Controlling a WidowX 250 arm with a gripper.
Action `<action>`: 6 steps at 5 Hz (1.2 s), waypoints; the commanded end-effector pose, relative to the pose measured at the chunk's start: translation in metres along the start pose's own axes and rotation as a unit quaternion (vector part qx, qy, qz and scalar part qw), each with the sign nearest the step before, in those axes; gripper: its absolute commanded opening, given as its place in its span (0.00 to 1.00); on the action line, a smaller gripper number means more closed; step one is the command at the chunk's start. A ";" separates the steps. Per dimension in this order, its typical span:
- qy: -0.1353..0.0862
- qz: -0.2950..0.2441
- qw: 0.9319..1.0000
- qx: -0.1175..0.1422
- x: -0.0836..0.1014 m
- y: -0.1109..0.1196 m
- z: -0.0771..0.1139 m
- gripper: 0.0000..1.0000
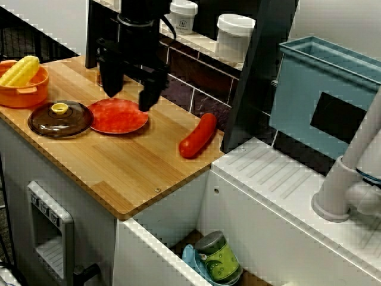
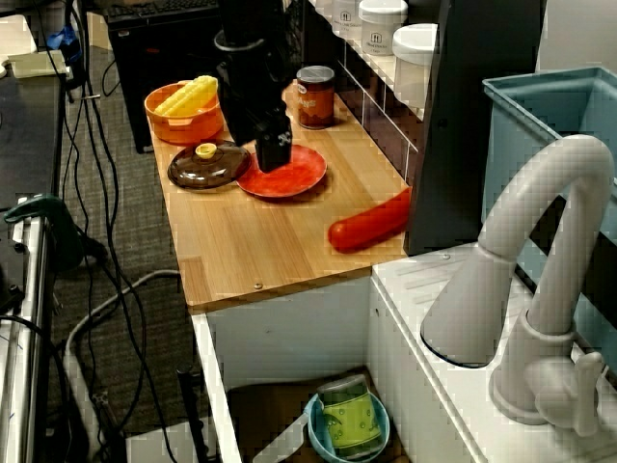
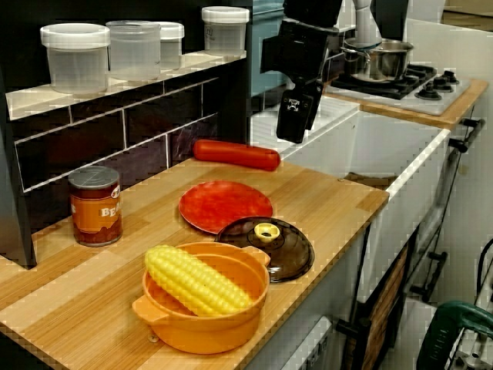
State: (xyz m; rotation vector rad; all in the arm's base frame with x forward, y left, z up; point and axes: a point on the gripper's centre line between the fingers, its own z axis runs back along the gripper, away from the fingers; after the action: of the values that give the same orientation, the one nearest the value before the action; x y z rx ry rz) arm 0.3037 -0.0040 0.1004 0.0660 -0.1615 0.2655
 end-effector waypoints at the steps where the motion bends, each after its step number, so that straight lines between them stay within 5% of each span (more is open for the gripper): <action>1: -0.024 0.011 1.000 -0.005 0.028 -0.032 0.006 1.00; 6: -0.039 0.038 0.998 0.012 0.073 -0.069 -0.038 1.00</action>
State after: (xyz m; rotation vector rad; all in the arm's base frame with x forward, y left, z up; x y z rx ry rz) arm 0.3850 -0.0488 0.0515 0.1132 -0.1807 0.3347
